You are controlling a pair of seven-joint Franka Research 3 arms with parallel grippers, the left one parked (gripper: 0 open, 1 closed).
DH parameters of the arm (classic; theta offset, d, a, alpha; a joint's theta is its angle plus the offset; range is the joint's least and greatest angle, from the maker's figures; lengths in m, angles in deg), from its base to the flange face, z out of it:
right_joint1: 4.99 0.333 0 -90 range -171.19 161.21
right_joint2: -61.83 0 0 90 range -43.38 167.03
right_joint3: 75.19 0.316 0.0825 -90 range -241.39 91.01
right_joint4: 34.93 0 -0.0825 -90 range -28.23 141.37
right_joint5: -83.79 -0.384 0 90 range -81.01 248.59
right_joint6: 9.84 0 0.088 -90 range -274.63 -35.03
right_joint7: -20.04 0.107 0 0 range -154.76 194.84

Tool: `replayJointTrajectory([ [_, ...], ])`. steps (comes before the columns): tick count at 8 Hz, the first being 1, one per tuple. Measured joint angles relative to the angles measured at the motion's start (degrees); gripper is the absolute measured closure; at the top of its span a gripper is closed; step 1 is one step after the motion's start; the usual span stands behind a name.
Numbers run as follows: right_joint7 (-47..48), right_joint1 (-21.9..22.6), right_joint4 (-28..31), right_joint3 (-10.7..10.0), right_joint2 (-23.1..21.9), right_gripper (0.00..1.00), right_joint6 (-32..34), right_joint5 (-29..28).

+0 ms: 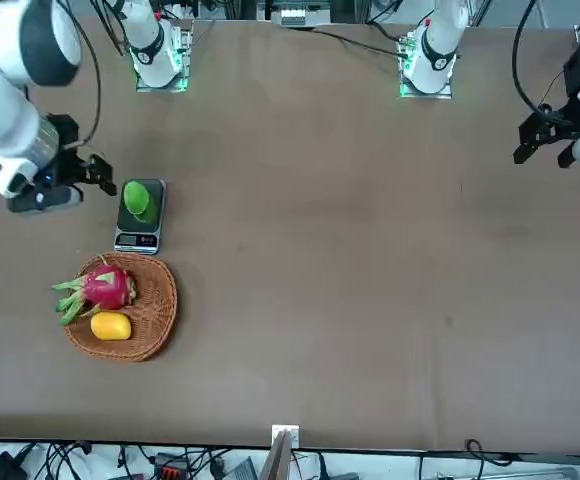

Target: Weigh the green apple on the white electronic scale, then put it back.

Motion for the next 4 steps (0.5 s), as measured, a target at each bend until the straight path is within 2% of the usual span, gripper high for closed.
replayJointTrajectory([
  [2,0.0,0.0,-4.2,0.0,-0.3,0.0,4.1,0.0],
  [4,0.0,0.0,-5.4,0.0,-2.5,0.0,5.5,0.0],
])
